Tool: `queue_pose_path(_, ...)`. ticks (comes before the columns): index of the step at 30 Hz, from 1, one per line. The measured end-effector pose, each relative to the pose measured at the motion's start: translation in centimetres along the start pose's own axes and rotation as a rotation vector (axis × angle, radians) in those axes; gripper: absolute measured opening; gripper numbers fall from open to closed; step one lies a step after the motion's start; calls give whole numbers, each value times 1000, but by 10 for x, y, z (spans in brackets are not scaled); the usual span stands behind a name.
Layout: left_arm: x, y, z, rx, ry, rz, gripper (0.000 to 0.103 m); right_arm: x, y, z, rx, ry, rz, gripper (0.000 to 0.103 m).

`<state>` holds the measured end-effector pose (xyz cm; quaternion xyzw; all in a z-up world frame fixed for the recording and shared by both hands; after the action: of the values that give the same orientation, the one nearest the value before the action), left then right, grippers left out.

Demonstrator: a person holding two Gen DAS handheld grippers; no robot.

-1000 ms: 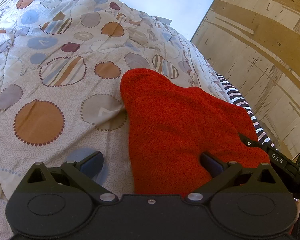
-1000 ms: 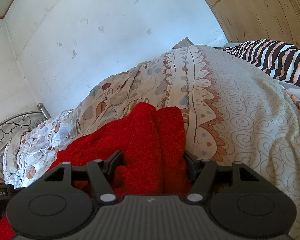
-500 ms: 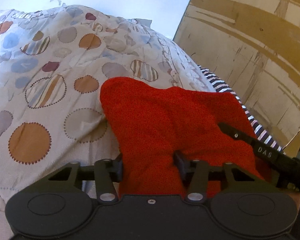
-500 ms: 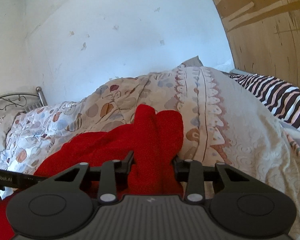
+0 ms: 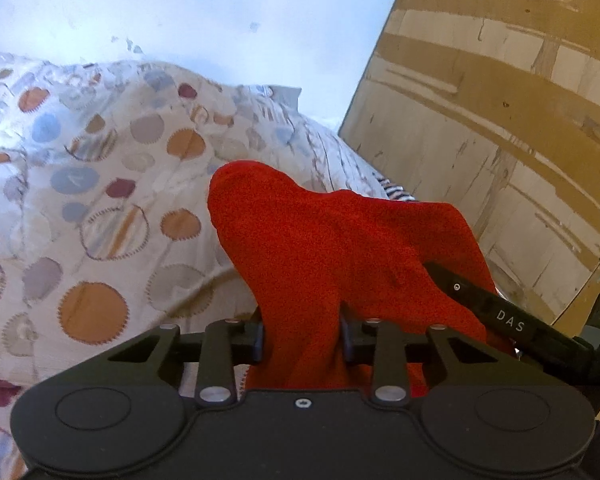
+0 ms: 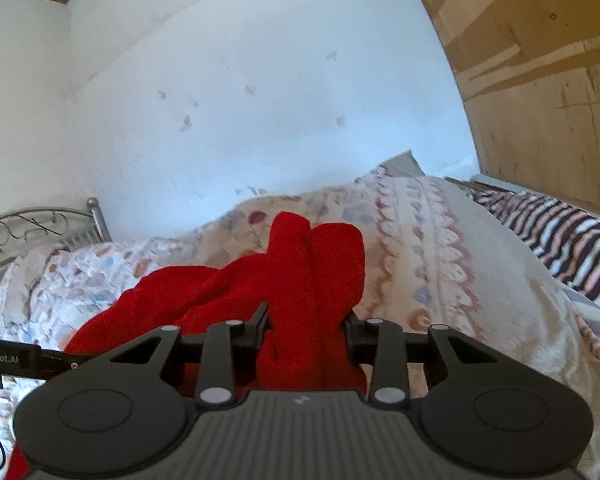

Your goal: Fold small clothes

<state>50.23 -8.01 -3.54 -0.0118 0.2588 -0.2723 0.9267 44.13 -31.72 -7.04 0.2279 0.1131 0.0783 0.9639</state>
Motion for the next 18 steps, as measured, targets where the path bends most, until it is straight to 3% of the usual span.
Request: queue_pose_path(18,-78,73,35,-20,-76,233,33,72,105,1,-10,31,192,37)
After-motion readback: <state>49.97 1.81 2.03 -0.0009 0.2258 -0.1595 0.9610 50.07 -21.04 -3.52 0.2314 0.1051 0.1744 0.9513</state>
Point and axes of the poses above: each gripper's, at about its wrist camera, not at the fingertips, and x roughly the way its jaws point, y to its left, z to its top, the point moved 2 cm from there along x, roughly the way its jaws point, and after that the axes turned 10 degrees about x, right-handed, at the moved point
